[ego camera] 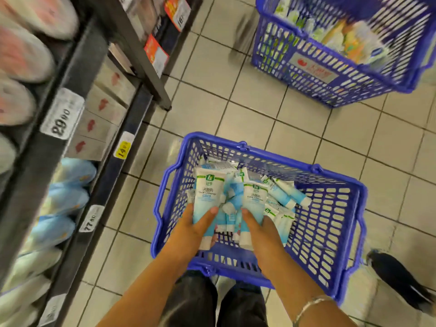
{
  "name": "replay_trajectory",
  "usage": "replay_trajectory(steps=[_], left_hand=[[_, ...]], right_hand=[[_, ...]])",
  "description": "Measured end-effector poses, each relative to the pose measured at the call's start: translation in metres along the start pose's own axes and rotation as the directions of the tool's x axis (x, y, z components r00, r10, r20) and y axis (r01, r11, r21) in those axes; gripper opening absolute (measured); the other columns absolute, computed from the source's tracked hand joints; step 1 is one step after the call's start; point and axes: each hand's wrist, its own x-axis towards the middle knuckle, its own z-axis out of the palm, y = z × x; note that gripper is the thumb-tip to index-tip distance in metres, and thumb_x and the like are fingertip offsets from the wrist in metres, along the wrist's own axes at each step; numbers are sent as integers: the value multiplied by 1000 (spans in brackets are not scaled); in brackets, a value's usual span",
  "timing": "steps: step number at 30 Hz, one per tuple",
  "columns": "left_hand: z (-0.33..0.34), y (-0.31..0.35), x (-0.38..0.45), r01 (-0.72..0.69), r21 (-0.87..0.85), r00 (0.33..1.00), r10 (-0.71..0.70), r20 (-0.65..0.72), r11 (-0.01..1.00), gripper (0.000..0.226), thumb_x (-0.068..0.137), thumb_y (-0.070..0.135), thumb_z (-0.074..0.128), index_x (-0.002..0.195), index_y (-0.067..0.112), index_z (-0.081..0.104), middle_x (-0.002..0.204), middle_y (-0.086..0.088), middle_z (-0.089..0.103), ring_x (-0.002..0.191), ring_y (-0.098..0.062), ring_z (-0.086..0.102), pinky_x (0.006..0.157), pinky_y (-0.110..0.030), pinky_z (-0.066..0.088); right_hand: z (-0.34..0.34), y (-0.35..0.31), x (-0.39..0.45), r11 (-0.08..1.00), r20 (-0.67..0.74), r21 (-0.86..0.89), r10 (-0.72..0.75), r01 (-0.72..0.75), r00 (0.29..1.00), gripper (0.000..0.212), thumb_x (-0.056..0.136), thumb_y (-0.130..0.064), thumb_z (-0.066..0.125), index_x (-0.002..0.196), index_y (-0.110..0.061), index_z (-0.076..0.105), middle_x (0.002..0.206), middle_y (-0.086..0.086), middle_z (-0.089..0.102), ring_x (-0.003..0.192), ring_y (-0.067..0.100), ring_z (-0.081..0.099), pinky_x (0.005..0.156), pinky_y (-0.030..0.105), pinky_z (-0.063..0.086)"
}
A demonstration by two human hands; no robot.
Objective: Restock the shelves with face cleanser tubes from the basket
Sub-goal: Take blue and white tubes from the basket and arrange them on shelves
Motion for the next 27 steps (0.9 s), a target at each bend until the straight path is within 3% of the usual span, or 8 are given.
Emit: replay_trajectory(steps=[3, 5, 9, 11, 13, 17, 23, 27], left_hand=[[-9, 54, -55, -130, 2, 991, 130, -12, 992, 11, 89, 28, 56, 100, 27, 57, 69, 10, 71, 54, -1, 64, 45, -15, 47], [-14, 91, -95, -189, -4, 982, 189, -18, 982, 22, 89, 33, 53, 111, 31, 54, 93, 9, 71, 75, -4, 68, 61, -18, 51], [-22, 153, -178, -261, -172, 963, 267, 15, 950, 20, 90, 26, 49, 109, 30, 53, 105, -2, 68, 85, -15, 67, 73, -37, 52], [-27, 175, -217, -307, -235, 945, 325, 39, 922, 25, 82, 27, 53, 107, 31, 53, 103, -2, 69, 85, -16, 68, 68, -38, 53], [-33, 190, -259, -368, -289, 918, 395, 36, 884, 36, 75, 28, 56, 110, 33, 53, 104, 0, 69, 89, -18, 68, 66, -36, 56], [-43, 197, -342, -481, -378, 860, 509, -28, 791, 33, 71, 25, 57, 104, 29, 55, 91, 1, 72, 76, -11, 69, 53, -25, 52], [-60, 174, -456, -628, -500, 742, 652, -157, 595, 39, 76, 15, 58, 115, 19, 56, 98, -3, 71, 82, -15, 69, 65, -27, 55], [-75, 145, -527, -736, -447, 662, 682, -313, 509, 46, 73, 15, 59, 119, 17, 53, 103, -3, 70, 86, -16, 67, 70, -33, 56]], right_hand=[[-15, -48, -61, 987, -3, 61, -147, 147, 989, 19, 89, -37, 58, 101, -24, 53, 94, -2, 60, 82, 10, 57, 70, 24, 51], [-25, -82, -106, 964, -6, 114, -242, 241, 970, 10, 89, -34, 58, 97, -27, 54, 96, -1, 63, 80, 5, 58, 63, 19, 52], [-40, -142, -197, 907, -8, 150, -398, 395, 917, 33, 89, -32, 57, 119, -18, 54, 105, 0, 64, 97, 17, 61, 88, 35, 52], [-48, -166, -240, 857, 6, 151, -499, 492, 867, 16, 88, -34, 58, 103, -27, 55, 92, -4, 63, 83, 8, 61, 75, 27, 51], [-54, -184, -282, 806, 48, 155, -583, 571, 811, 10, 87, -36, 58, 93, -30, 52, 85, -6, 62, 73, 4, 59, 63, 20, 49], [-66, -205, -364, 710, 181, 221, -703, 668, 688, 13, 86, -30, 61, 94, -29, 51, 84, -5, 63, 73, 7, 61, 66, 27, 51], [-72, -200, -466, 548, 406, 349, -820, 760, 404, 24, 83, -24, 65, 98, -33, 50, 79, -23, 68, 70, -8, 64, 56, 10, 49], [-64, -180, -524, 498, 501, 396, -821, 771, 273, 24, 82, -25, 65, 99, -33, 50, 89, -8, 65, 71, -3, 64, 57, 16, 51]])
